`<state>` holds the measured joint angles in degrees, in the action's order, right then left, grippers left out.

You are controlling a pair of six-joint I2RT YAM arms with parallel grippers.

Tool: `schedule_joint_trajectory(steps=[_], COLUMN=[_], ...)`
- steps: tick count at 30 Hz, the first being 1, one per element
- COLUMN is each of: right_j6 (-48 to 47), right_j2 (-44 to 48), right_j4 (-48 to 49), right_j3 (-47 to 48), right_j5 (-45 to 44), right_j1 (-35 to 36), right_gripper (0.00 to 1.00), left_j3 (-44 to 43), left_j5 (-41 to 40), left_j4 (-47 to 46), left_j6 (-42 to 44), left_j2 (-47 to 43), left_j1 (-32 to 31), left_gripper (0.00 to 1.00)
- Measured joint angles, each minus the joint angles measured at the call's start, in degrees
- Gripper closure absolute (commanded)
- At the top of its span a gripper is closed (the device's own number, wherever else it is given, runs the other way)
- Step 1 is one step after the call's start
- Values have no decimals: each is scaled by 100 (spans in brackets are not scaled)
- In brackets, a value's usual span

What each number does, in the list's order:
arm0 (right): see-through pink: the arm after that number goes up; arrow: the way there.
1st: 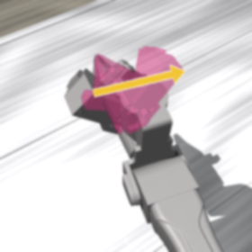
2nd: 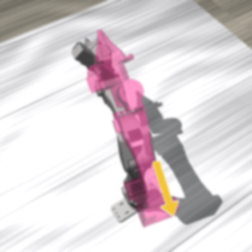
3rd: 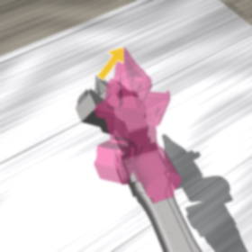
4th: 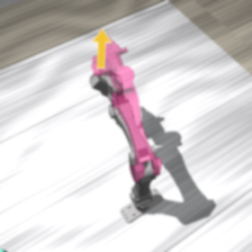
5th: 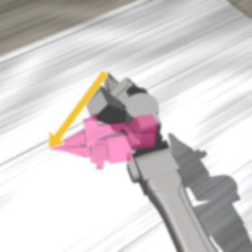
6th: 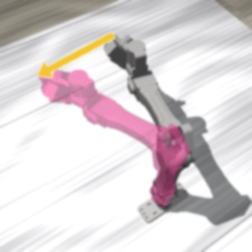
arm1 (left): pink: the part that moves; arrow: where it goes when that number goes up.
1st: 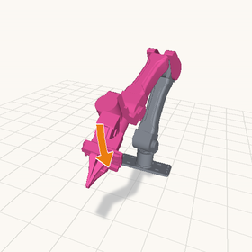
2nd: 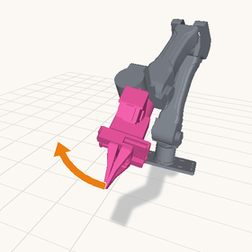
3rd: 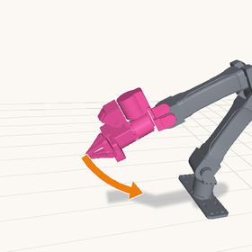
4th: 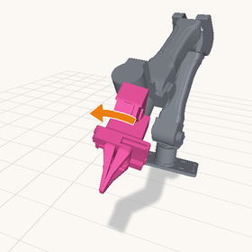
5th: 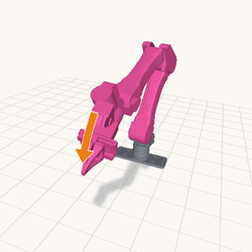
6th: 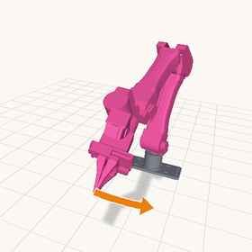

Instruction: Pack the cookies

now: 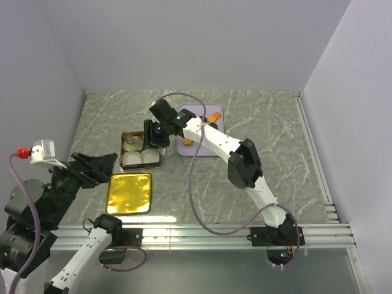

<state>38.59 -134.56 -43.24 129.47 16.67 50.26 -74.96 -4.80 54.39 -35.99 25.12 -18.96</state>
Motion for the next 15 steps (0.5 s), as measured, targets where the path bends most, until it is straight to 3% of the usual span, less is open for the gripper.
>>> schedule_joint_trajectory(steps=[15], right_j6=[-9], right_j2=[72], right_j4=[-44], right_j3=[74], right_j5=[-216], right_j1=[-37], right_gripper=[42], left_j3=[400], left_j5=[-70], left_j4=[-391], left_j6=[234], left_j2=[181], left_j1=[0], left_gripper=[1])
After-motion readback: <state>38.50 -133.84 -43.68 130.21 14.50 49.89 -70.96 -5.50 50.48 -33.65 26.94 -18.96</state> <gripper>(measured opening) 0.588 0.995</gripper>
